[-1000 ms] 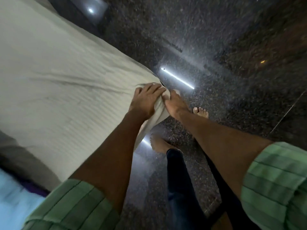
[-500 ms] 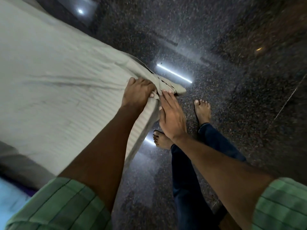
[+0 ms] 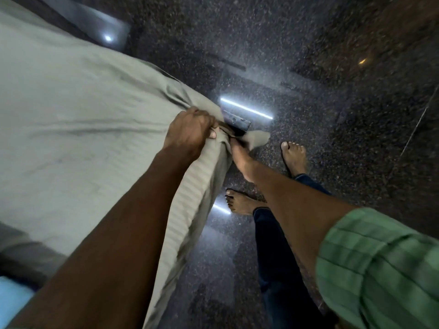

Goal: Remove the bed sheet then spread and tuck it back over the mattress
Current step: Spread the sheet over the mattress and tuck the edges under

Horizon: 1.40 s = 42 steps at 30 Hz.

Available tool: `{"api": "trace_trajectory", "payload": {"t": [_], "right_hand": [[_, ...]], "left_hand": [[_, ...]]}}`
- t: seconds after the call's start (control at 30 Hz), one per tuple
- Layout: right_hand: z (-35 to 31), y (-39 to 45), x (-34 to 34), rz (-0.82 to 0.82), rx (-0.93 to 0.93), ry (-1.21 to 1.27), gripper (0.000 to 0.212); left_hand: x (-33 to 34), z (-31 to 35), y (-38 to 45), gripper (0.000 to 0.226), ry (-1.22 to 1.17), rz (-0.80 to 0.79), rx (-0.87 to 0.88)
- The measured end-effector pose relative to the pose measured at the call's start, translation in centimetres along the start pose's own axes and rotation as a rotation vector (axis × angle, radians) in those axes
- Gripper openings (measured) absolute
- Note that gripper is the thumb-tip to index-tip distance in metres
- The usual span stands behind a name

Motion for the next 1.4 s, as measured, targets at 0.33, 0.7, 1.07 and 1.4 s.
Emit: {"api": "trace_trajectory", "payload": {"t": [0.33, 0.7, 1.07, 1.4], "right_hand": [[6.7, -2.1, -4.0, 0.325, -0.317, -0.337, 0.033], [2.1, 2.6, -1.5, 0.085, -0.279, -0.62, 0.052], [9.2, 11.1, -1.4, 0.327, -0.323, 0.142, 0.06], [5.3, 3.9, 1.1, 0.132, -0.085, 0.461, 0.031]], "left_hand": [[1.5, 1.1, 2.2, 0.023, 0.059, -0.118, -0.106], [3.0, 1.5, 1.4, 0.022, 0.097, -0.026, -0.145], [2.9, 0.1, 2.5, 0.029, 0.077, -0.071, 0.055], [4.2, 5.5, -4.3, 0.03, -0.105, 0.273, -0.096]]}}
Point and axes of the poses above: each hand's wrist, its own y-axis towards the middle knuckle, its own x-axis out of the palm, z = x × y, the point moved 2 cm from there along y, towards the middle knuckle, and after that the axes turned 2 degrees about x, right-handed, at the moved point
